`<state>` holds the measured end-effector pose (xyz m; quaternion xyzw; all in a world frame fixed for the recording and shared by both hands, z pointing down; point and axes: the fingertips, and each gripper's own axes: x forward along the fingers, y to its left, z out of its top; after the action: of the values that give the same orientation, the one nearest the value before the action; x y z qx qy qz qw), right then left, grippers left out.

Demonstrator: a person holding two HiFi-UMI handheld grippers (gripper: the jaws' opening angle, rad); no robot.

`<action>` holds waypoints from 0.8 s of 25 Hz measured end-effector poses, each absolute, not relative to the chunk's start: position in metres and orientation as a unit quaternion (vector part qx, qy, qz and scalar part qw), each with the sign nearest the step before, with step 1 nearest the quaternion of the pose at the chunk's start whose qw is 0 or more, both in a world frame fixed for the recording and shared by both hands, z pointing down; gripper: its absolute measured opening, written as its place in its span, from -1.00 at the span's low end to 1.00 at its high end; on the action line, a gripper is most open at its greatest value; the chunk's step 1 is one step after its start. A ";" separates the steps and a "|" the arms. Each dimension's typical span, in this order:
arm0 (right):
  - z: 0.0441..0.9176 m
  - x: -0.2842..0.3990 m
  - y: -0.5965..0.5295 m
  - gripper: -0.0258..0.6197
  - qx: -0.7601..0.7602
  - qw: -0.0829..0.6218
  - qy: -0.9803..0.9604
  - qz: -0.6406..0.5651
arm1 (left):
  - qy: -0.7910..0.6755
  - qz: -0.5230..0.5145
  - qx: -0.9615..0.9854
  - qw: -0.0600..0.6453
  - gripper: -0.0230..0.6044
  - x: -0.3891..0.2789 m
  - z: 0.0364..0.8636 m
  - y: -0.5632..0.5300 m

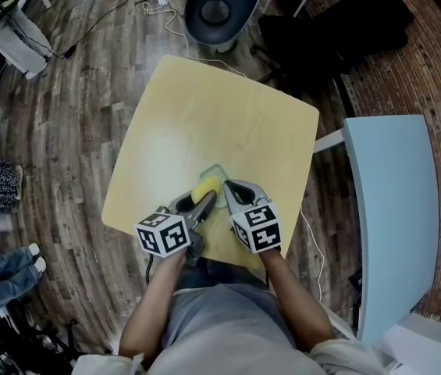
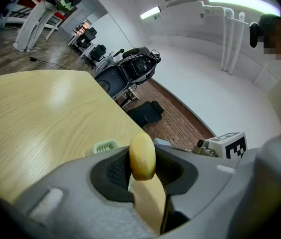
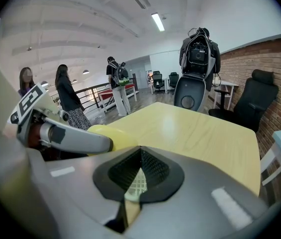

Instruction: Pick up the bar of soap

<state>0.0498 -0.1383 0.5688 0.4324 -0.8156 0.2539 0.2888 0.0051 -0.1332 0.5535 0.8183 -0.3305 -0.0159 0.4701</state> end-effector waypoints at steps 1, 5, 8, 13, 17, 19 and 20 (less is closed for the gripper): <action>0.565 0.050 -0.138 -0.91 0.433 0.285 -0.817 0.252 | -0.331 -0.017 0.820 0.467 -0.57 0.005 0.551 -0.133; 0.550 0.048 -0.139 -0.91 0.436 0.270 -0.823 0.245 | -0.335 -0.020 0.826 0.452 -0.57 0.004 0.538 -0.133; 0.538 0.049 -0.140 -0.91 0.437 0.258 -0.829 0.237 | -0.337 -0.023 0.831 0.442 -0.57 0.006 0.529 -0.134; 0.520 0.049 -0.139 -0.91 0.438 0.243 -0.836 0.225 | -0.345 -0.024 0.838 0.421 -0.57 0.005 0.512 -0.135; 0.504 0.051 -0.138 -0.91 0.440 0.227 -0.843 0.212 | -0.350 -0.026 0.844 0.405 -0.57 0.007 0.500 -0.133; 0.498 0.052 -0.137 -0.91 0.439 0.222 -0.847 0.202 | -0.350 -0.028 0.847 0.400 -0.57 0.008 0.495 -0.133; 0.495 0.052 -0.137 -0.91 0.438 0.220 -0.849 0.198 | -0.350 -0.028 0.848 0.397 -0.57 0.009 0.493 -0.132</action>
<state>0.0524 -0.1367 0.4948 0.4378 -0.8490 0.1982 0.2199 0.0095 -0.1320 0.4931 0.8482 -0.3501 -0.0283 0.3965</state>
